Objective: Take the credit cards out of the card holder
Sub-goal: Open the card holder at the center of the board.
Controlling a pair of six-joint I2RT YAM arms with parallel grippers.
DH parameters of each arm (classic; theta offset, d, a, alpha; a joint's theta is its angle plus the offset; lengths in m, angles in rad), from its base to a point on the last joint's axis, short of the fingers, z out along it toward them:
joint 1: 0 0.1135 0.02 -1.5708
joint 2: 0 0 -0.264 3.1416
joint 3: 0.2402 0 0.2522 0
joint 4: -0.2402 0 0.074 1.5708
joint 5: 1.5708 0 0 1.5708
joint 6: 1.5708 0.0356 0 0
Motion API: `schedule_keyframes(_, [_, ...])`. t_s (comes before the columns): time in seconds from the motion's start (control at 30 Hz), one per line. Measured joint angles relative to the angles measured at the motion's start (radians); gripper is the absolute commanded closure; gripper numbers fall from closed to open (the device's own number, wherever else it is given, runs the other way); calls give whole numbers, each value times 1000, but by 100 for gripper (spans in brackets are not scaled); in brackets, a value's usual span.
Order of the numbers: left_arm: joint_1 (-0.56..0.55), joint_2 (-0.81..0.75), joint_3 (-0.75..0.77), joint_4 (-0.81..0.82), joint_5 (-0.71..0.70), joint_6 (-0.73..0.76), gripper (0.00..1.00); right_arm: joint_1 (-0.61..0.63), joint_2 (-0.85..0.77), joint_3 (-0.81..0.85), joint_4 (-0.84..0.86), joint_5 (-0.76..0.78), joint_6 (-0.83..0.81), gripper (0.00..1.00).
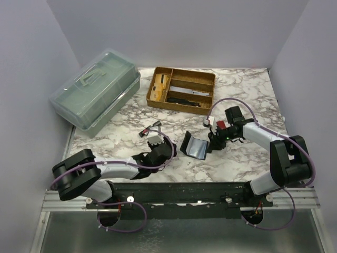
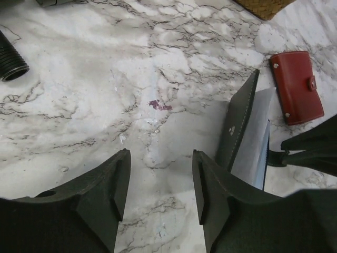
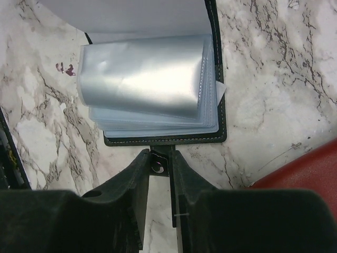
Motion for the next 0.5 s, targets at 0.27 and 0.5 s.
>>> schedule_keyframes(0.27, [3, -284, 11, -104, 142, 68, 42, -15, -2, 9, 15, 81, 45, 67])
schedule_keyframes(0.5, [2, -294, 101, -70, 397, 177, 41, -61, -30, 9, 38, 150, 87, 59])
